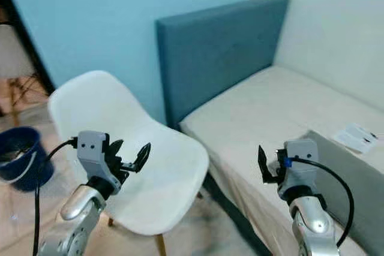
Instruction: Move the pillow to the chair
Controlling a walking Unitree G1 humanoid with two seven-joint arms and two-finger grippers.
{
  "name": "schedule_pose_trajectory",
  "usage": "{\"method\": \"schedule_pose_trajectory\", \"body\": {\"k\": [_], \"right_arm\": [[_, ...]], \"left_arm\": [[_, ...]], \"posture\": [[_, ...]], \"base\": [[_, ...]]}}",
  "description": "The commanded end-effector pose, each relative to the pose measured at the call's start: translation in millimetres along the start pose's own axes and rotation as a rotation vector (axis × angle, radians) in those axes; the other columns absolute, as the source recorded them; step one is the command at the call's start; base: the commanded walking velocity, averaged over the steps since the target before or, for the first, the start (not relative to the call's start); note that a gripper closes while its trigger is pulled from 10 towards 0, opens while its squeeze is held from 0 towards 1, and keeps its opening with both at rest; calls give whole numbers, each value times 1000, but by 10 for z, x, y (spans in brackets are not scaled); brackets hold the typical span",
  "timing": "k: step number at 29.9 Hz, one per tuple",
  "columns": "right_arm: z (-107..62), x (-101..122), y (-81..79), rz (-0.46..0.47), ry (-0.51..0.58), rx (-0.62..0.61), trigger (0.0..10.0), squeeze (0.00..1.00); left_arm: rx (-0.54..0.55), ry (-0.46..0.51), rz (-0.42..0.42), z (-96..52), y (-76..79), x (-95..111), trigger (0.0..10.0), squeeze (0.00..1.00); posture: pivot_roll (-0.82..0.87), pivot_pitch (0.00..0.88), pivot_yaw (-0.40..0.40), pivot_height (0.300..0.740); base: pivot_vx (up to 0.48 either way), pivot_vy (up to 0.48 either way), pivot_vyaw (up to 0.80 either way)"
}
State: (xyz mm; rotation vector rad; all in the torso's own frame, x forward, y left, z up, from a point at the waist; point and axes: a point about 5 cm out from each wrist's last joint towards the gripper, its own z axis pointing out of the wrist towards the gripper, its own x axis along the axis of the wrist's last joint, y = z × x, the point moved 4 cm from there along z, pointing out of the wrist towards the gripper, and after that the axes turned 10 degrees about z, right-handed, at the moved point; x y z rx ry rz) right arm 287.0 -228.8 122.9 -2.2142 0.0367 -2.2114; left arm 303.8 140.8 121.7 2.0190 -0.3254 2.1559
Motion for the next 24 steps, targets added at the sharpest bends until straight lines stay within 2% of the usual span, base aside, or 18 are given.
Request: {"method": "schedule_pose_trajectory", "body": {"k": [1,5,24], "right_arm": [[1,-26,3,4,-6,0,10000,0],[2,-24,6,5,-6,0,10000,0],[13,-16,32,5,-7,-3,10000,0]], "left_arm": [[-10,-17,-12,1,18,-41,10000,0],[-18,-22,-47,9,26,-46,10000,0],[-29,-21,-93,14,33,-42,10000,0]], "posture": [[-85,0,5,740],[-85,2,2,740],[-88,8,-5,740]], "base": [[0,0,-800],[0,0,-800],[0,0,-800]]}}
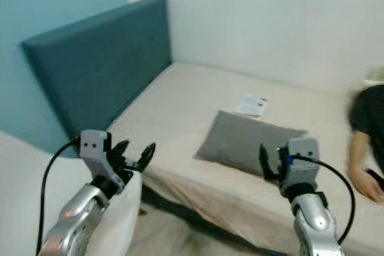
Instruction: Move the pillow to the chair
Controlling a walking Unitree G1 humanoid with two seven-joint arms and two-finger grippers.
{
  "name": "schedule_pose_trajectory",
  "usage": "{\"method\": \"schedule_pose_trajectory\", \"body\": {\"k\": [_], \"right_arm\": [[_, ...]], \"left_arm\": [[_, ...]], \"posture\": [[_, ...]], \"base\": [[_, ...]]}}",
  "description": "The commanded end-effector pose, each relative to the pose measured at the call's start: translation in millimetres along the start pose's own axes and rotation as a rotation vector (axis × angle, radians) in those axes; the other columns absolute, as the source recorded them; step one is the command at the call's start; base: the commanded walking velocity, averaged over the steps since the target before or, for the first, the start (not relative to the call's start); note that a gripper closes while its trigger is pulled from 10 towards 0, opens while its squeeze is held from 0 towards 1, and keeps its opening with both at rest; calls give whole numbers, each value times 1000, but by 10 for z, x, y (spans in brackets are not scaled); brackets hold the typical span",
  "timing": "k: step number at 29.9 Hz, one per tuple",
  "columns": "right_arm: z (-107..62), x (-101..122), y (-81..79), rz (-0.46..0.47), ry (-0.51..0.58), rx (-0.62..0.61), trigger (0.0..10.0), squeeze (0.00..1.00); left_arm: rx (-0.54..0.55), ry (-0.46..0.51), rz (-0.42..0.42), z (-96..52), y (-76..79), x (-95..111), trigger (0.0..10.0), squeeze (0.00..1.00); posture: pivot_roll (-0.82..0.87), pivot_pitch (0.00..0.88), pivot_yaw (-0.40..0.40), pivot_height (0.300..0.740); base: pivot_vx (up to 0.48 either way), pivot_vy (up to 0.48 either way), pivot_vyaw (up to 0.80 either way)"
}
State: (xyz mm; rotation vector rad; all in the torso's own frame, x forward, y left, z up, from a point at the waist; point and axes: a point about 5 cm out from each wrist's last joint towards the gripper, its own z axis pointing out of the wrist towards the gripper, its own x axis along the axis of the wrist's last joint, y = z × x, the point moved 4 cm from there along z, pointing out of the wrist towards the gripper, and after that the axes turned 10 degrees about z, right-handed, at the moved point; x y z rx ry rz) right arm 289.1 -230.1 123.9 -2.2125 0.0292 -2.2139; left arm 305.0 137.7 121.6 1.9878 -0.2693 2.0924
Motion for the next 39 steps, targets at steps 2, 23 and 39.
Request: {"method": "schedule_pose_trajectory", "body": {"k": [2,23,39], "right_arm": [[-7,-25,21,10,-9,-5,10000,0],[-4,0,25,16,9,-8,10000,0],[-11,34,19,14,32,-8,10000,0]], "left_arm": [[-1,-17,-15,-6,0,-39,10000,0],[0,-22,-9,-5,-9,-37,10000,0],[-4,-19,-17,-1,-8,-34,10000,0]], "posture": [[-89,8,-6,740],[-85,11,-5,740],[-84,12,-4,740]], "base": [[0,0,-800],[0,0,-800],[167,0,-41]]}}
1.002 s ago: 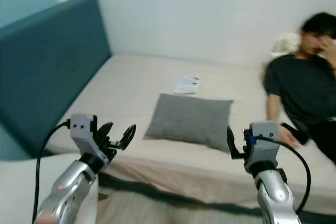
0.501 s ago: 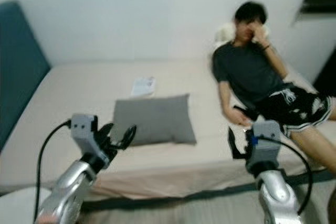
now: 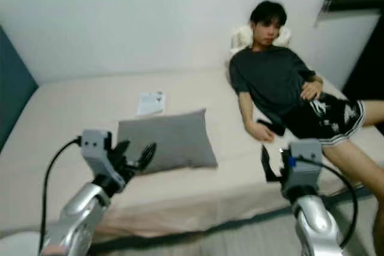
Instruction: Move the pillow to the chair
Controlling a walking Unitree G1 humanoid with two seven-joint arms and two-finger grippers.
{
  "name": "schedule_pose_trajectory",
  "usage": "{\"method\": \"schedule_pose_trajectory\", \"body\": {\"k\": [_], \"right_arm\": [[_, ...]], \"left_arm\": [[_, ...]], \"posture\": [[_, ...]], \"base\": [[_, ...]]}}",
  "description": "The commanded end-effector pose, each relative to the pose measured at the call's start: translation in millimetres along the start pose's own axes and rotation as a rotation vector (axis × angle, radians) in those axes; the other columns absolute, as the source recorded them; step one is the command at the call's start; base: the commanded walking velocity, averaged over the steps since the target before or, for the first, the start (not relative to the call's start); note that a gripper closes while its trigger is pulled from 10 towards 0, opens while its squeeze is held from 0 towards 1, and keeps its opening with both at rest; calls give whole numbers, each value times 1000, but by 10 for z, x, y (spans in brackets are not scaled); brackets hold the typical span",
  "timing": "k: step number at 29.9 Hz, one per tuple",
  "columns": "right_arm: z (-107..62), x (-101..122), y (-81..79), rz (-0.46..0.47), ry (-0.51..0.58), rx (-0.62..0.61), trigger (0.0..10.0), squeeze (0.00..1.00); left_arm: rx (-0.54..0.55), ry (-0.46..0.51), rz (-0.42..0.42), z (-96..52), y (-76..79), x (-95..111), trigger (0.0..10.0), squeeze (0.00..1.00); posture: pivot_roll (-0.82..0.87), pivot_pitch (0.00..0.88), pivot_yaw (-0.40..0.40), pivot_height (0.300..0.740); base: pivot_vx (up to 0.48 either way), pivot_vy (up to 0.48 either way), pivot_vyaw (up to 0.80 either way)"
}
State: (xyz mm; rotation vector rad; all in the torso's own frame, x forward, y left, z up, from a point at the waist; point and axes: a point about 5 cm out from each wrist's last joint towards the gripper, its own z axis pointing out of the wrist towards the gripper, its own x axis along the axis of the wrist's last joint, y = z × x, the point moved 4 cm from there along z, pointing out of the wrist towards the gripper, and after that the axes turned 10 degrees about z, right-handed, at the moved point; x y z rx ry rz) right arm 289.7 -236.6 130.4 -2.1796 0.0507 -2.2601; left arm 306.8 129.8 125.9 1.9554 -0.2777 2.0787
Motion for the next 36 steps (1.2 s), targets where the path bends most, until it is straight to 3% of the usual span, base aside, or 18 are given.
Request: {"method": "schedule_pose_trajectory", "body": {"k": [1,20,28,32,36], "right_arm": [[-21,-32,-43,11,-3,7,10000,0],[-24,-42,-41,6,-3,8,10000,0],[-22,-56,-52,-36,-17,15,10000,0],[-14,-62,-69,-64,-23,25,10000,0],[-16,-52,-67,-30,-12,25,10000,0]], "left_arm": [[23,-30,-2,-48,-78,-69,10000,0],[21,-33,-1,-55,-73,-81,10000,0],[17,-35,7,-54,-70,-82,10000,0],[16,-34,15,-47,-67,-78,10000,0],[16,-34,17,-46,-67,-76,10000,0]], "posture": [[-84,12,-4,740],[-86,2,-4,740],[-86,2,-3,740],[-84,8,-4,740],[-84,9,-4,740]], "base": [[0,0,0],[0,0,0],[0,0,0],[265,0,800],[274,0,0]]}}
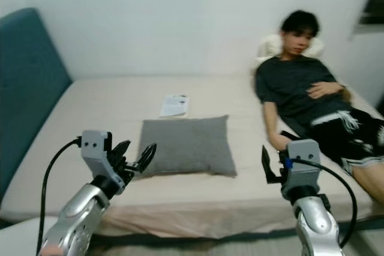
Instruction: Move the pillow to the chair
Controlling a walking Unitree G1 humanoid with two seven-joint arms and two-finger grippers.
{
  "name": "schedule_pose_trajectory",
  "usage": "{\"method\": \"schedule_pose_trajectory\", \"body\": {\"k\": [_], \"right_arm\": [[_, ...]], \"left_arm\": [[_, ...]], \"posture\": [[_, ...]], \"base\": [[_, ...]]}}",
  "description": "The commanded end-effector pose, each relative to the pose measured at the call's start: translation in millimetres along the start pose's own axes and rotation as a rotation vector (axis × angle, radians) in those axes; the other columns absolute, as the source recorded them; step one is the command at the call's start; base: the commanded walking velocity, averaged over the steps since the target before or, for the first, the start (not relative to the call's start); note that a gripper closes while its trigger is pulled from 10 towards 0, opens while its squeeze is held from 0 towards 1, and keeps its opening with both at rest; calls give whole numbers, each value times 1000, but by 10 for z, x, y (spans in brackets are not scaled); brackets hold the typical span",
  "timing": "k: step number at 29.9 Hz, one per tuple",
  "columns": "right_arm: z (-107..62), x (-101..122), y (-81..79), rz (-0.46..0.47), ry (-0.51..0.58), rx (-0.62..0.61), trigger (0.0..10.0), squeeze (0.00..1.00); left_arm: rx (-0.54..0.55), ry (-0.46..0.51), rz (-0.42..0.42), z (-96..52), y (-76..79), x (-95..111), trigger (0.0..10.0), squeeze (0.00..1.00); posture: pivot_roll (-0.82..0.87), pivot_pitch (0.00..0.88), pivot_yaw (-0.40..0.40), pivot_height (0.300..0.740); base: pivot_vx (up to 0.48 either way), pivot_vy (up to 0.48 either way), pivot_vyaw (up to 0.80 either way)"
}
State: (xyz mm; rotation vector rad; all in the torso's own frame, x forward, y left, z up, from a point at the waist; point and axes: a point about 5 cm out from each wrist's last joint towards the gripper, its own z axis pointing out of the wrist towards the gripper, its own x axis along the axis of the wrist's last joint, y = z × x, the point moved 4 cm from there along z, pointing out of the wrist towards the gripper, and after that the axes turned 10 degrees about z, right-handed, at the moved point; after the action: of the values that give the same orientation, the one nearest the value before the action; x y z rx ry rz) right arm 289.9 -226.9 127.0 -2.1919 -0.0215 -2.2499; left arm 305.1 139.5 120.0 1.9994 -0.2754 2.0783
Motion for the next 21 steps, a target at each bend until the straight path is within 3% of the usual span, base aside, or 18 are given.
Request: {"method": "schedule_pose_trajectory", "body": {"k": [1,21], "right_arm": [[-15,-13,29,6,0,-7,10000,0],[-9,-2,22,10,2,-15,10000,0]], "left_arm": [[-8,-9,2,6,22,-23,10000,0],[-9,-5,3,11,15,-10,10000,0]], "posture": [[-84,9,-3,740],[-85,13,0,740]], "base": [[274,0,0],[272,0,0]]}}
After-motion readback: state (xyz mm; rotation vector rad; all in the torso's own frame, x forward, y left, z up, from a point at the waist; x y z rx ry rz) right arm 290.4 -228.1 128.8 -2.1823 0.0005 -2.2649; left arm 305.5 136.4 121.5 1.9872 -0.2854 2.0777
